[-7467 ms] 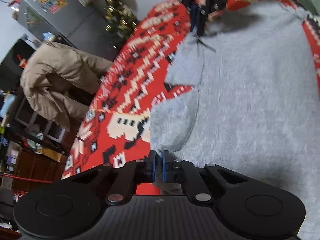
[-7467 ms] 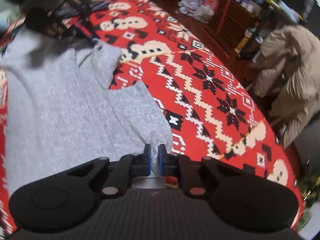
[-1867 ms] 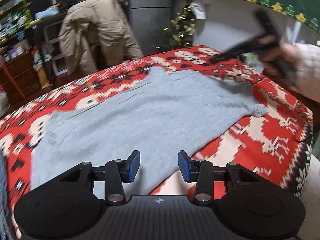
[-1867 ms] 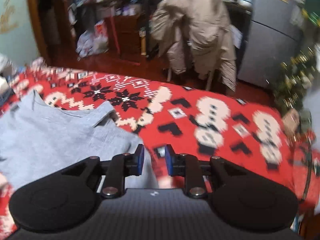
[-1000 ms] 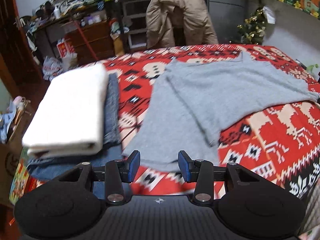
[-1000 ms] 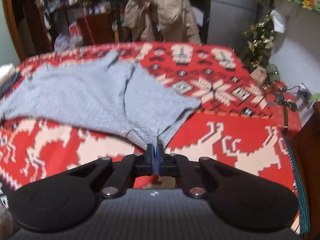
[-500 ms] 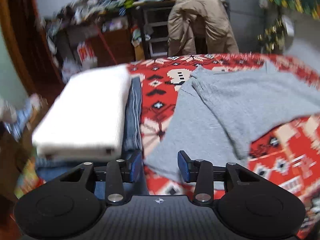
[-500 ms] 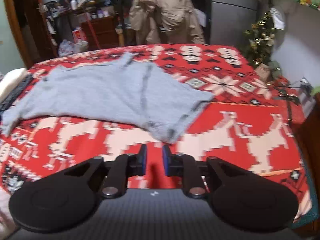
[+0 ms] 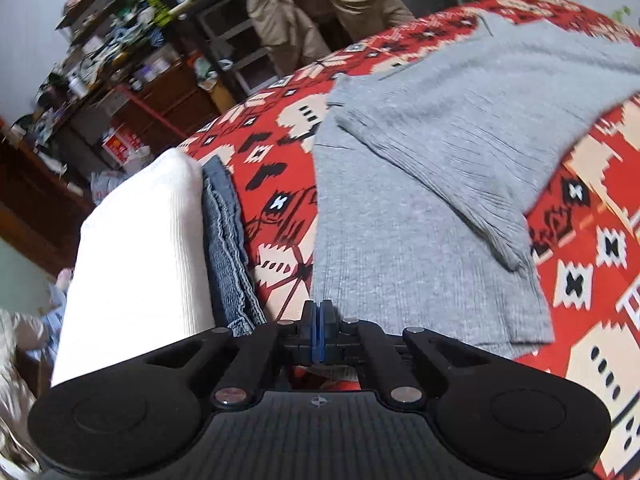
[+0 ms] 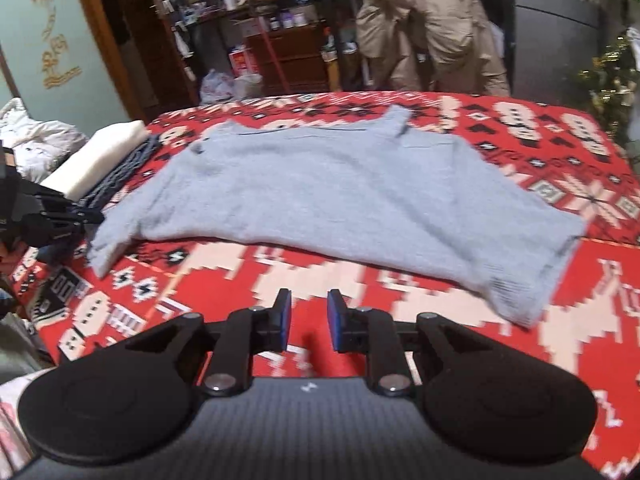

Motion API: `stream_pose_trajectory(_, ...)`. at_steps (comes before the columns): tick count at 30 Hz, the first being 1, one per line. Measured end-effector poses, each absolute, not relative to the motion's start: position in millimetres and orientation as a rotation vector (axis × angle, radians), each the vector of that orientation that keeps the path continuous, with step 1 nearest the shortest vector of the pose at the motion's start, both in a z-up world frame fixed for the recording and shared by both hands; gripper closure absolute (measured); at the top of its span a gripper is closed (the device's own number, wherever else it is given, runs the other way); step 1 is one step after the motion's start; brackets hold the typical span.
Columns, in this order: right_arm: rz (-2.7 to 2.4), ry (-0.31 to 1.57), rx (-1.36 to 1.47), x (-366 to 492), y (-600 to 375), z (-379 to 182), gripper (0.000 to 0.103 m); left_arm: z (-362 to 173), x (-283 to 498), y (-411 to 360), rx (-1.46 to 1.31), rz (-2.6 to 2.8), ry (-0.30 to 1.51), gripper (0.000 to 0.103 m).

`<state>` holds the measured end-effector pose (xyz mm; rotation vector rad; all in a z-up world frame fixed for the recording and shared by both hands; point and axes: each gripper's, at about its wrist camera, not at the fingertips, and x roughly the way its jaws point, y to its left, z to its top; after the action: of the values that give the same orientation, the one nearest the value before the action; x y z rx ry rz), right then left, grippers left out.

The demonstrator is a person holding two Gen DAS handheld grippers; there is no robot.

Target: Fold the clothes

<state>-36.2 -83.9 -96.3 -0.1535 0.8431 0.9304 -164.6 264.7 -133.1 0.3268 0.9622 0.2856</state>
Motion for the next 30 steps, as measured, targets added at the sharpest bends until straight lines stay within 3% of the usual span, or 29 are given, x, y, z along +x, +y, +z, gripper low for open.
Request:
stream_pose_trajectory(11,1.381,0.757,-0.311,-103,87,-107,0.081,-99,-160,288,0.411,0.279,0.953,0.101)
stream_pose_trajectory(13,1.431,0.721,-0.335,-120,113,-110,0.072,-100,-158,291,0.414,0.269,0.962,0.101)
stream_pose_trajectory(17,1.45,0.669,-0.44,-141,151,-124,0.07,-108,-156,294,0.436,0.25,0.982,0.101)
stream_pose_trajectory(18,1.439,0.659,-0.47,-144,156,-128,0.072,-109,-156,295,0.439,0.248,0.985,0.101)
stream_pose_trajectory(21,1.404,0.643,-0.532,-149,168,-137,0.096,-108,-154,298,0.441,0.245,0.989,0.101)
stream_pose_trajectory(22,1.396,0.677,-0.506,-144,169,-136,0.098,-105,-153,300,0.441,0.25,0.987,0.101)
stream_pose_trajectory(25,1.432,0.768,-0.359,-133,166,-122,0.098,-92,-150,305,0.43,0.268,0.979,0.101)
stream_pose_trajectory(30,1.448,0.809,-0.358,-137,176,-127,0.096,-93,-142,307,0.443,0.289,1.019,0.099)
